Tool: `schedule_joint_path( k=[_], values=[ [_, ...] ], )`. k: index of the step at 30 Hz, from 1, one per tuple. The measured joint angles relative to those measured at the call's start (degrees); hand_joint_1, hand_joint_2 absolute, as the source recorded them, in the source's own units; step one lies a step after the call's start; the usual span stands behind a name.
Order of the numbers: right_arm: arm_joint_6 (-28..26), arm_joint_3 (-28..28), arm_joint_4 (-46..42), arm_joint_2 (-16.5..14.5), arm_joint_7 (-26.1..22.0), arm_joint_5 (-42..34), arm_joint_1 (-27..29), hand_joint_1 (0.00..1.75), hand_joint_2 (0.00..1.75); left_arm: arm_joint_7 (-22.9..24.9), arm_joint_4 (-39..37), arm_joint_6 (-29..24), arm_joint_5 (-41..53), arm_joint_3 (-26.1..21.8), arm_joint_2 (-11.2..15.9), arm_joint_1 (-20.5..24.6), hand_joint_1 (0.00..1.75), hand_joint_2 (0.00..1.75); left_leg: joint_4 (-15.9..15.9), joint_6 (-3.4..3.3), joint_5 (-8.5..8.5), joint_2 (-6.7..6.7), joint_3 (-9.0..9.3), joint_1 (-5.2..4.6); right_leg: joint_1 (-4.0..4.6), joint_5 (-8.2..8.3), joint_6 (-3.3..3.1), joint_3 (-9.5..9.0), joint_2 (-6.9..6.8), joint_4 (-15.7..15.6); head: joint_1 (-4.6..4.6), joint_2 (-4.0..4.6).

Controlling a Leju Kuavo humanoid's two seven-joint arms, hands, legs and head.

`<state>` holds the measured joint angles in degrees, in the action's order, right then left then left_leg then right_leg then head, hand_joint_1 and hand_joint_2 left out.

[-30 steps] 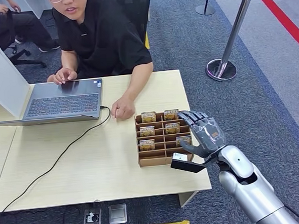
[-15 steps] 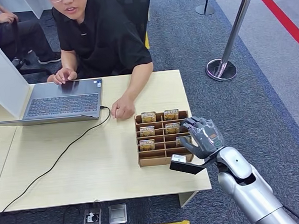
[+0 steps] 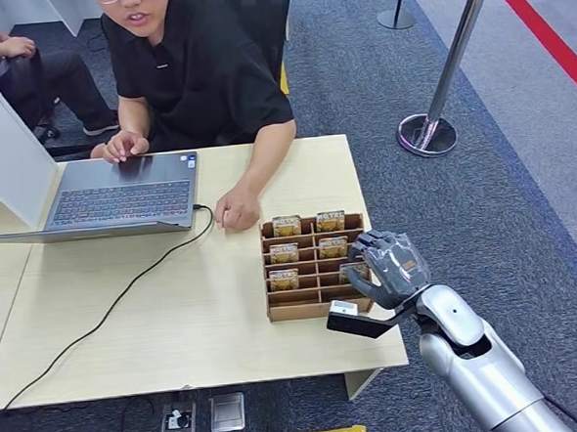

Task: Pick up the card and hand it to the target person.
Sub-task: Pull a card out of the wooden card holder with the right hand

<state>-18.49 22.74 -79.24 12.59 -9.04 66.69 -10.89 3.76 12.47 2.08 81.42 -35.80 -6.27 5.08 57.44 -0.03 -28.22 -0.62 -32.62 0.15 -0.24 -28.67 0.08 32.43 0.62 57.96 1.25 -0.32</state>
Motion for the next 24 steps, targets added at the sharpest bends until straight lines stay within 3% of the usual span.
schedule_joint_path(
  k=[24],
  values=[
    [-0.54,0.20,1.04,0.00,0.38,0.16,0.21,0.92,1.75,0.00,-0.01,-0.17,0.02,0.00,0.00,-0.03,0.00,0.00,0.00,0.00,0.00,0.00,0.00,0.00,0.00,0.00,0.00,0.00,0.00,0.00,0.00,0.00]
  ],
)
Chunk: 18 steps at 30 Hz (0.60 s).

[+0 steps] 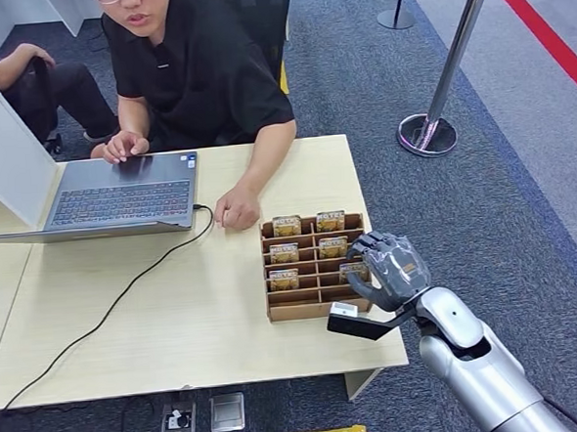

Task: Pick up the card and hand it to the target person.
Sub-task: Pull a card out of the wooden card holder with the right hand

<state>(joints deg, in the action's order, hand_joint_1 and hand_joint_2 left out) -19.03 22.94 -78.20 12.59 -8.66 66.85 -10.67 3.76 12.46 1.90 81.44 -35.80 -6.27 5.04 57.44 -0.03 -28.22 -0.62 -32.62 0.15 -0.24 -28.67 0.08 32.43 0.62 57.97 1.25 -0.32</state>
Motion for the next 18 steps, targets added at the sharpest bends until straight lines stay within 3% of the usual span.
schedule_joint_path(
  k=[18],
  values=[
    [-1.07,0.21,0.46,-0.02,0.06,0.81,0.99,0.93,1.75,-0.07,0.00,-0.17,0.00,0.00,-0.04,-0.04,0.00,0.00,0.00,0.00,0.00,0.00,0.01,0.00,0.00,0.00,0.00,0.00,0.00,0.00,0.00,-0.01]
  ],
)
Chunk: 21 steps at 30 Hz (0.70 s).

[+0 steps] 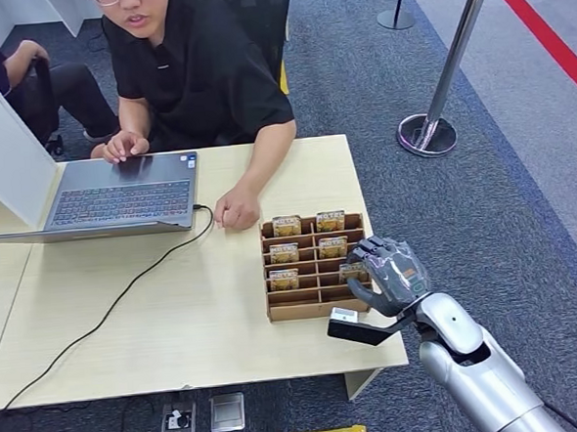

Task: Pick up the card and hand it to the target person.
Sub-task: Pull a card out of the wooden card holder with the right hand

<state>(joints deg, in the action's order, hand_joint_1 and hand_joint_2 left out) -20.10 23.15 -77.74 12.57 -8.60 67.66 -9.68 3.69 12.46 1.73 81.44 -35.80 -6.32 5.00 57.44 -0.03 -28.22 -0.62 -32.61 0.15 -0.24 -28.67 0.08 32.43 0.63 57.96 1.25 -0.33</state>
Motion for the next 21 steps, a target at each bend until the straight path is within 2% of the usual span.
schedule_joint_path(
  k=[9,21],
  values=[
    [-0.28,0.07,0.11,-0.02,0.16,0.09,0.20,0.91,1.75,0.00,0.00,0.08,0.00,0.00,-0.02,0.00,0.00,0.00,0.00,0.00,0.00,0.00,0.00,0.00,0.00,0.00,0.00,0.00,0.00,0.00,0.00,0.01],
    [-0.46,0.02,0.06,-0.04,0.38,0.30,0.27,1.01,1.75,-0.05,0.00,0.17,0.06,0.00,-0.02,0.00,0.00,0.00,0.00,0.00,0.00,0.00,0.02,0.00,0.00,0.00,0.00,-0.01,0.00,0.00,0.01,0.02]
  ],
)
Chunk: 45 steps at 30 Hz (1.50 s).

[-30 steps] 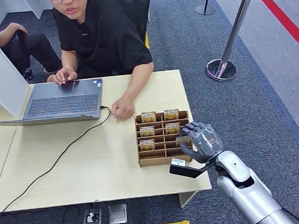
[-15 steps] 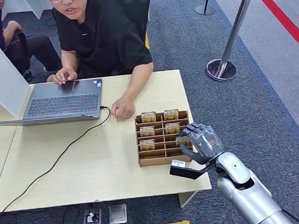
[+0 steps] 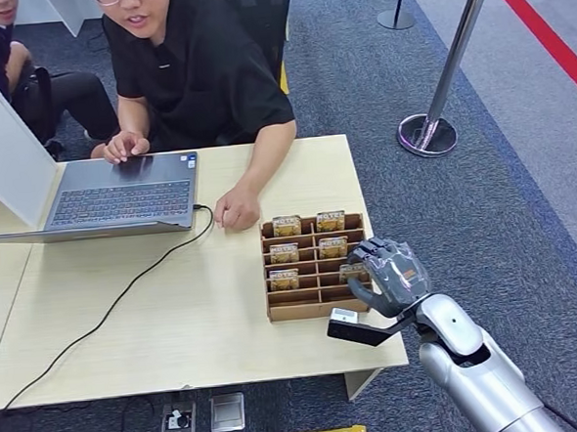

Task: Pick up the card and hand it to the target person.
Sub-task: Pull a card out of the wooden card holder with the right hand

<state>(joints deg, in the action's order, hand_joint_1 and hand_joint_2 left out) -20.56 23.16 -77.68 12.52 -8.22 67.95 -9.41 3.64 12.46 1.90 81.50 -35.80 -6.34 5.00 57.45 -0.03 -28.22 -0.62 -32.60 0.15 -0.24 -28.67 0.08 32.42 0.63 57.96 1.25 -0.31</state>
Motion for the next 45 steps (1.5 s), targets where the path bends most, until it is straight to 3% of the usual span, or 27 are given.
schedule_joint_path(
  k=[11,29,45],
  values=[
    [-0.36,-0.56,-0.39,0.00,0.12,-0.02,0.19,1.06,1.75,0.01,0.00,0.05,0.10,0.00,-0.01,0.01,0.00,0.00,0.00,0.00,0.00,0.00,0.00,0.00,0.00,0.00,0.00,-0.01,0.00,0.00,0.00,0.00],
    [-0.36,-1.48,-0.63,-0.20,0.16,0.38,0.45,0.86,1.75,0.01,0.00,0.13,0.11,0.00,-0.03,0.01,0.00,0.00,0.00,0.00,0.00,0.00,-0.01,0.00,0.00,0.00,0.00,0.00,0.00,0.00,-0.01,-0.01],
    [-0.52,-1.52,-0.35,-0.45,-0.17,-0.17,0.40,0.91,1.75,0.05,0.00,0.15,0.20,0.00,-0.11,0.03,0.00,0.00,0.00,0.00,0.00,0.00,-0.01,0.00,0.00,0.00,0.00,0.00,0.00,0.00,-0.01,-0.01]
  ],
)
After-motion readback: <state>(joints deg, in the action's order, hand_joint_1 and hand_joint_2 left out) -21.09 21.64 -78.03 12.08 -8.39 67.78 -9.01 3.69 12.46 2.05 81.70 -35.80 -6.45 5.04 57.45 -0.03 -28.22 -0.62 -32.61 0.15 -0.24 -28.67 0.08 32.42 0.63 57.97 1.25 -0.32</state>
